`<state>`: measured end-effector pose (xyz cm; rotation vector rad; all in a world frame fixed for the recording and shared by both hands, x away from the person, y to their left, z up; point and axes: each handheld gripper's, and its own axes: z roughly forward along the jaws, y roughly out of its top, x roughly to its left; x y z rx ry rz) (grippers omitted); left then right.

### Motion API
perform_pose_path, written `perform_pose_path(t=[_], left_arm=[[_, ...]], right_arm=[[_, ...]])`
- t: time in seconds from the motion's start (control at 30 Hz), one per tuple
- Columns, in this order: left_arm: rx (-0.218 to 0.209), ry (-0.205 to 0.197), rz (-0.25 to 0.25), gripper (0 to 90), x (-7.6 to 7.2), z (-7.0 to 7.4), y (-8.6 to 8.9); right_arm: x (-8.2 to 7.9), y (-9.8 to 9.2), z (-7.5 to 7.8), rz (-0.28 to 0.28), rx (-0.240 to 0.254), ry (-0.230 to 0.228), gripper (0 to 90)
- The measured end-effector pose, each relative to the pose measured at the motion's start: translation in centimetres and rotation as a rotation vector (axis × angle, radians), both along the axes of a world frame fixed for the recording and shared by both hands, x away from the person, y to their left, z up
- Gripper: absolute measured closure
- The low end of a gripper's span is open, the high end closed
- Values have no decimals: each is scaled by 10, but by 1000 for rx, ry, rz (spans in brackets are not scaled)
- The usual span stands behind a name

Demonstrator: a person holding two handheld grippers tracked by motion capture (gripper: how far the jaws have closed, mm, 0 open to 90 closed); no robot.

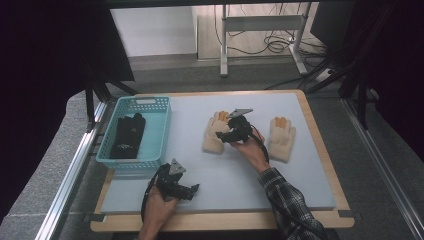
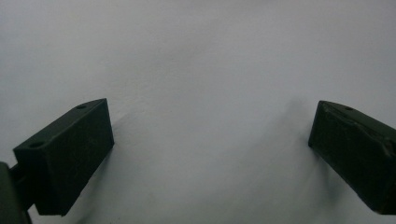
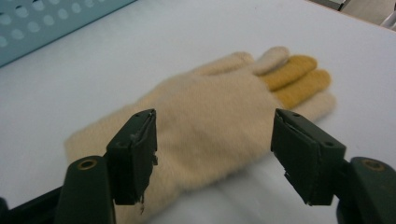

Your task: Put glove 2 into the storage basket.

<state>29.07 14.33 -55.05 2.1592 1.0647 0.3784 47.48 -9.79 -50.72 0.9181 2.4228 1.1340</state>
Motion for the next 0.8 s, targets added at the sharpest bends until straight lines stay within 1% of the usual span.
perform_pose_path(t=[0.13, 0.17, 0.23, 0.33, 0.4, 0.43, 0.47, 0.5, 0.53, 0.57, 0.6, 0.63, 0.7, 0.8], left_arm=[[-1, 1, 0, 1, 0, 0, 0], [0, 0, 0, 1, 0, 0, 0], [-1, 1, 1, 1, 0, 0, 0], [0, 0, 0, 1, 0, 0, 0], [-1, 0, 0, 2, 0, 0, 0], [-1, 0, 0, 2, 0, 0, 0], [-1, 0, 0, 2, 0, 0, 0], [-1, 0, 0, 2, 0, 0, 0], [-1, 0, 0, 2, 0, 0, 0], [-1, 0, 0, 2, 0, 0, 0], [-1, 0, 0, 2, 0, 0, 0], [-1, 0, 0, 2, 0, 0, 0], [-2, 2, 1, 2, 0, 0, 0], [-2, 2, 0, 2, 0, 0, 0]], right_arm=[[9, 13, -4, 4, -15, -8, 261], [10, 15, -5, 1, -13, -8, 256], [14, 20, -8, -5, -24, -12, 241], [19, 27, -14, -11, -43, -5, 228], [22, 32, -20, -8, -85, -11, 218], [22, 34, -24, -8, -106, -22, 215], [23, 35, -27, -7, -116, -29, 217], [23, 34, -28, -8, -104, -27, 241], [24, 33, -29, -9, -82, -9, 287], [24, 31, -29, -1, -71, -1, 329], [23, 29, -28, 5, -74, 5, 410], [23, 29, -26, 13, -86, 13, 469], [21, 30, -22, 20, -119, 22, 510], [18, 28, -18, 25, -125, 36, 548]])
